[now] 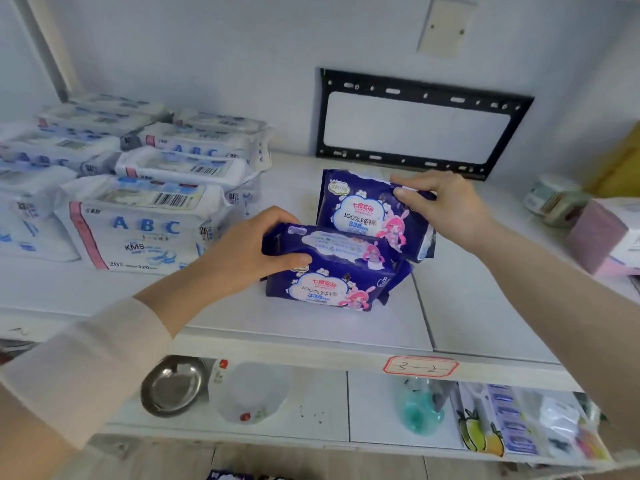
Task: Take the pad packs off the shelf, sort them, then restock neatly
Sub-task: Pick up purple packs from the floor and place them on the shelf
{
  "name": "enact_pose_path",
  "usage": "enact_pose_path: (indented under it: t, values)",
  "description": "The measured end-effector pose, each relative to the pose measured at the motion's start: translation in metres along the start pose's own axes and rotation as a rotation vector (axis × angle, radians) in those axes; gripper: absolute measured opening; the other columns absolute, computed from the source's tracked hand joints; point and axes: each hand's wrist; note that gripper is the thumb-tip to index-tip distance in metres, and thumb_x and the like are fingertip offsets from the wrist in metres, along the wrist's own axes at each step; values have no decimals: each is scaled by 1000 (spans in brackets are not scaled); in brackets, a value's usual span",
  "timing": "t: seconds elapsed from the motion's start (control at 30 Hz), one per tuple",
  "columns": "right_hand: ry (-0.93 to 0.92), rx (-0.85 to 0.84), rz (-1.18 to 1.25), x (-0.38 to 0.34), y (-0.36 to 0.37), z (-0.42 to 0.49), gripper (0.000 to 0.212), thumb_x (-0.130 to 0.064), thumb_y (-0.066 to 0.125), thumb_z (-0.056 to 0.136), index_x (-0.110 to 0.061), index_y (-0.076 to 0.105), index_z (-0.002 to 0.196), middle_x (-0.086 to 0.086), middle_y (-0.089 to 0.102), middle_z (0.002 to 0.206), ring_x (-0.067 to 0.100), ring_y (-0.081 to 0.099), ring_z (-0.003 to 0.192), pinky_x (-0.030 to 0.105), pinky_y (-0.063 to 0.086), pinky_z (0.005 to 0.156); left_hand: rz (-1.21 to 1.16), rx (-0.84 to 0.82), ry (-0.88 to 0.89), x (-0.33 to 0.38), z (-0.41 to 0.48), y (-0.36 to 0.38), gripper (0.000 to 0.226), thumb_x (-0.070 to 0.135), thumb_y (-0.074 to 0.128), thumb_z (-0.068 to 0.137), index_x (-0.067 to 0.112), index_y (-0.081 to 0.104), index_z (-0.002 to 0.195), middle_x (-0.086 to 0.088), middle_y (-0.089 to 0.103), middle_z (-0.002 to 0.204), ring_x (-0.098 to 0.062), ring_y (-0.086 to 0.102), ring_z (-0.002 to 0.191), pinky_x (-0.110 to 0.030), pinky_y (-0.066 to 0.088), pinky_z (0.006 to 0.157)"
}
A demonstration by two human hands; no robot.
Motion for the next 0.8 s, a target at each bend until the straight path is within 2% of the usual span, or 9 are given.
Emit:
enact_pose_path:
  t: [0.1, 0.2, 0.33, 0.47, 0.53, 0.63, 0.73, 0.8]
  values:
    - [19, -4, 37, 5, 6, 10, 38, -32, 53, 91, -20, 56, 127, 5, 57, 126, 4, 45, 103, 19, 42, 76, 74, -46, -27, -2, 7, -1, 39, 29, 71, 77, 27, 48, 108, 21, 55, 93, 4, 55, 86, -5, 44, 70]
    - [-12, -25, 42, 10, 9, 22, 38, -32, 53, 91, -20, 57, 127, 5, 57, 126, 4, 46, 103, 11, 40, 68, 91, -56, -85, -4, 14, 1, 43, 31, 69, 79, 27, 46, 115, 11, 58, 107, -4, 57, 95, -19, 46, 83]
    - [-46, -22, 66, 20, 12, 33, 36, -31, 54, 91, -22, 58, 126, 5, 57, 125, 6, 47, 104, 23, 43, 80, 162, -69, -128, 6, 20, 2, 62, 31, 68, 80, 27, 38, 134, 12, 48, 127, -3, 48, 111, -20, 37, 94]
    - [-48, -69, 67, 29, 12, 41, 38, -34, 54, 90, -25, 56, 127, 3, 56, 126, 4, 45, 104, 21, 44, 76, 332, -28, -4, 28, 18, -1, 71, 40, 68, 75, 34, 35, 136, 17, 38, 138, -1, 35, 126, -19, 28, 100]
    - [-43, -79, 88, 30, 14, 44, 39, -35, 53, 90, -26, 55, 127, 2, 56, 126, 5, 45, 104, 24, 47, 76, 424, -74, 46, 42, 20, -1, 68, 47, 64, 72, 35, 38, 134, 15, 40, 140, -4, 35, 128, -20, 27, 102]
    - [-42, -65, 120, 28, 18, 48, 38, -34, 53, 90, -26, 56, 126, 1, 56, 126, 5, 46, 103, 27, 47, 80, 553, -196, 74, 50, 27, 3, 60, 42, 64, 76, 30, 45, 132, 13, 44, 136, -6, 38, 125, -18, 26, 99]
    - [-40, -75, 143, 28, 23, 53, 39, -34, 53, 90, -26, 55, 127, 1, 56, 126, 5, 45, 103, 25, 46, 78, 549, -265, 106, 48, 34, 6, 58, 44, 62, 76, 31, 47, 130, 15, 46, 134, -2, 40, 122, -15, 28, 98]
    - [-39, -78, 156, 29, 26, 58, 38, -33, 53, 90, -26, 56, 127, 2, 56, 126, 6, 46, 103, 26, 48, 80, 532, -268, 108, 42, 41, 7, 61, 53, 58, 69, 33, 51, 127, 15, 50, 131, -2, 44, 119, -22, 33, 101]
Point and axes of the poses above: each hand's wrist, its own z-axis towards the middle knuckle, its own y-axis out of the palm, x = y × z
